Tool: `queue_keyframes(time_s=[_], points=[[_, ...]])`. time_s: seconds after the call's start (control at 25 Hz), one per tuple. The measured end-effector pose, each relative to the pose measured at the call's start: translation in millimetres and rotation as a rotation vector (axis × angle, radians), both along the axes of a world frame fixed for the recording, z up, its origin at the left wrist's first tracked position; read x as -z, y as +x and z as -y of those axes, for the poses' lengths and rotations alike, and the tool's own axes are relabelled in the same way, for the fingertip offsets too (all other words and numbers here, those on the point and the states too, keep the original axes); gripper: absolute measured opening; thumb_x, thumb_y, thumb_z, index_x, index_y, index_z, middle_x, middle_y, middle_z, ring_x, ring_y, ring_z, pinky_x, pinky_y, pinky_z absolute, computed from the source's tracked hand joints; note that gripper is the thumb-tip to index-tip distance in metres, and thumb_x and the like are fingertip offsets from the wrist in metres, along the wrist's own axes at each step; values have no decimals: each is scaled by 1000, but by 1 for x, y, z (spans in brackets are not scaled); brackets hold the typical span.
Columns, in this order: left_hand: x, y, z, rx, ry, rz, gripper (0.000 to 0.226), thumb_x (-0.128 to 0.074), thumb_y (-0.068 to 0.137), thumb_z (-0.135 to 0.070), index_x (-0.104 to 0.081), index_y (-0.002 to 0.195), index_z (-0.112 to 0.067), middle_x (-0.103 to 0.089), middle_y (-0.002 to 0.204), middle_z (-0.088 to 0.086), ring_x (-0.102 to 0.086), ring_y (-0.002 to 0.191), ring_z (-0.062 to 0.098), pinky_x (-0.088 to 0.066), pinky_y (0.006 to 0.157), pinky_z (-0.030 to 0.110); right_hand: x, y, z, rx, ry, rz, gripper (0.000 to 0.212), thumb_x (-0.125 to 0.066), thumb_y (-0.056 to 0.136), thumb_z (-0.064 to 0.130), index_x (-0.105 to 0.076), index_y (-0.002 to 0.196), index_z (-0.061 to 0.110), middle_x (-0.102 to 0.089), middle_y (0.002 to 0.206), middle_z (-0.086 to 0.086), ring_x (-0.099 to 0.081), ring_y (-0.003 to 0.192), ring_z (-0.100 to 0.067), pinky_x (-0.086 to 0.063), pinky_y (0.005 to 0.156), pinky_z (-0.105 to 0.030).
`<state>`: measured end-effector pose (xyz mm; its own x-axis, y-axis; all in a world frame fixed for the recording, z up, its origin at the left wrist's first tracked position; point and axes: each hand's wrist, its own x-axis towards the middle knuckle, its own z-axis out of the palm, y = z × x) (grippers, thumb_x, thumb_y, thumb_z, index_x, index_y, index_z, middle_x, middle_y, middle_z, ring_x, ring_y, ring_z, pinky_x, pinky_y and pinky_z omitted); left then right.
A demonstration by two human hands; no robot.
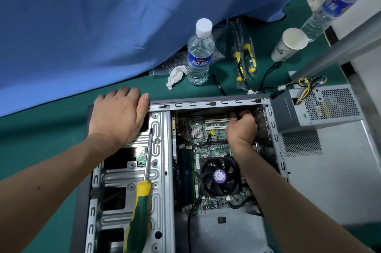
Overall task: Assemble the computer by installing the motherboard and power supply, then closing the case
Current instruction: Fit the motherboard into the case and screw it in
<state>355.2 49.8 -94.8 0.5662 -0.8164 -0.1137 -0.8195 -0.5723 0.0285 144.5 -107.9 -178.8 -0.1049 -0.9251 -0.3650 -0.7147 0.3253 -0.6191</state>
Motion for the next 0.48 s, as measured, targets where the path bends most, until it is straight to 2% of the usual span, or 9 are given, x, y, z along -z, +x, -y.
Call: queue_keyframes(time_s=[0.28,0.4,0.48], points=[[1,0,0,0,-11,2,56,-12,101,-49,-54,93,-14,-62,93,13,-58,85,38,-41,77,46,5,0,2,-20,-20,5,14,-60,97,22,-62,97,8,-71,97,-16,-66,90,-32,-48,78,-32],[2,0,-1,3,-13,6,56,-12,101,-49,-54,93,-13,-63,93,14,-58,86,38,-41,77,46,8,1,4,28,35,74,14,-61,96,23,-63,97,9,-72,96,-19,-69,90,-36,-57,82,-48],[2,-1,0,2,-15,5,56,-11,101,-49,-54,93,-13,-63,94,14,-58,87,38,-41,78,46,7,1,5,32,43,63,15,-61,96,24,-64,98,9,-72,96,-20,-70,90,-38,-58,80,-51]])
